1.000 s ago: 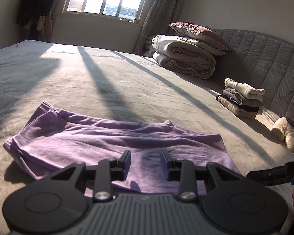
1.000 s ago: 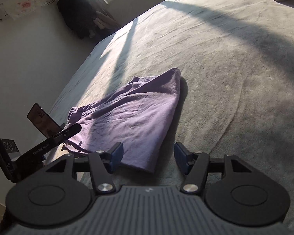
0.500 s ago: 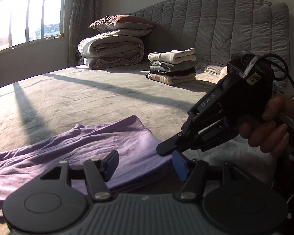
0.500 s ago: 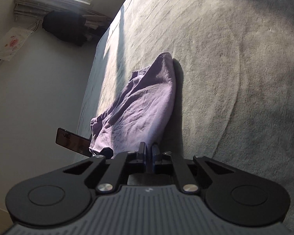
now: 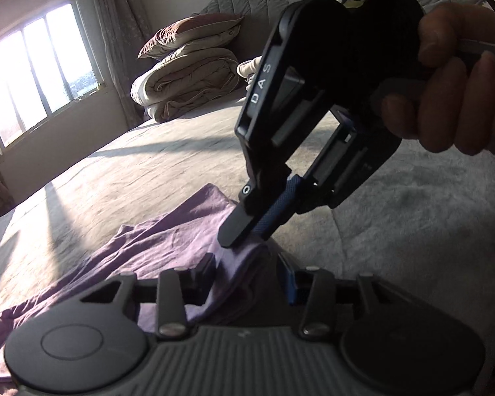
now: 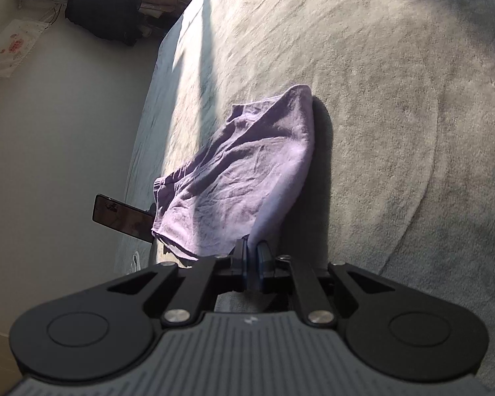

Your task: Fold clothes

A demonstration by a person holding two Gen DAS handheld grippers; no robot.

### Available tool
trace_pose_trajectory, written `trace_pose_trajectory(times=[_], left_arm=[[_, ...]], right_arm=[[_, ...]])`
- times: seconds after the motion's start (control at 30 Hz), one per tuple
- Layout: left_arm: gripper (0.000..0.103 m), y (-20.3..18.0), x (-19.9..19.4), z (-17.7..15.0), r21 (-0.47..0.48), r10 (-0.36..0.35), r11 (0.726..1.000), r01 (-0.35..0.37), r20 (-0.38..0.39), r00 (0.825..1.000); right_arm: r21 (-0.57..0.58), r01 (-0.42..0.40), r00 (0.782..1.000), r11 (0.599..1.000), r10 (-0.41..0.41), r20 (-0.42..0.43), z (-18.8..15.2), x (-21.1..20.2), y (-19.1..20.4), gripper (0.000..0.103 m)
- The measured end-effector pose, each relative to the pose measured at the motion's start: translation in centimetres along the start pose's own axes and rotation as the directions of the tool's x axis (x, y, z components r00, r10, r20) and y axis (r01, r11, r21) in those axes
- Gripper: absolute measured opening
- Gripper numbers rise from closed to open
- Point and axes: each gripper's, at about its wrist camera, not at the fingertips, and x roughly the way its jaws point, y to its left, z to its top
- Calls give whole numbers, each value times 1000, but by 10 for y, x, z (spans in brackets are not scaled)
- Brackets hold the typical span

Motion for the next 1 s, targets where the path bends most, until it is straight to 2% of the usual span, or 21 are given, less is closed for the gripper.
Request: trace_pose_trajectory(times=[0.07, 0.13, 0.17, 0.2, 0.23, 0.33, 0.4, 0.47, 0.5, 0.53, 0.6, 0.8, 0.9, 1.0], left_arm=[[41, -1, 0, -2, 17, 18, 1000, -18, -13, 1000], [35, -2, -2, -2, 22, 26, 999, -25, -15, 1000], [32, -2, -3, -2, 23, 29, 999, -28, -18, 999], [27, -2, -3, -2, 23, 31, 999, -31, -25, 999], [23, -3, -4, -2, 23, 34, 999, -33, -31, 999], [14, -4, -5, 2, 24, 45, 999, -44, -59, 997], [11, -4, -5, 4, 4, 50, 999, -50, -75, 996], [9, -3, -6, 5, -24, 54, 998, -56, -88, 995], [8, -3, -7, 6, -41, 56, 997, -60, -94, 994], [7, -3, -7, 6, -58, 59, 996, -65, -100, 993], [6, -3, -9, 8, -91, 62, 993, -72, -111, 992], [4, -7, -15, 23, -187, 59, 979, -79, -111, 992], [4, -12, -13, 38, -209, 66, 974, -86, -102, 993], [4, -17, -11, 52, -258, 39, 964, -58, -80, 996]], right_arm=[[6, 11, 1000, 1000, -11, 1, 4, -3, -8, 16], [16, 24, 1000, 1000, -24, 4, 11, -10, -20, 20], [14, 41, 999, 999, -41, 13, 14, -10, -22, 24], [5, 59, 998, 998, -59, 26, 19, -10, -24, 39], [-2, 56, 998, 998, -56, 38, 23, -10, -26, 43], [-62, 68, 995, 996, -64, 72, 35, -6, -24, 43], [-116, 77, 990, 990, -62, 128, 42, -1, -24, 43], [-144, 88, 983, 986, -62, 174, 48, 5, -26, 35], [-147, 93, 979, 985, -64, 192, 50, 8, -29, 27], [-150, 99, 975, 984, -66, 210, 52, 11, -32, 14], [-142, 90, 971, 986, -55, 234, 56, 15, -38, 4], [-118, 119, 960, 986, -84, 266, 58, 8, -33, 4], [-65, 94, 958, 993, -73, 276, 62, -3, -39, 4], [-46, 96, 951, 994, -77, 300, 65, -20, -43, 4]])
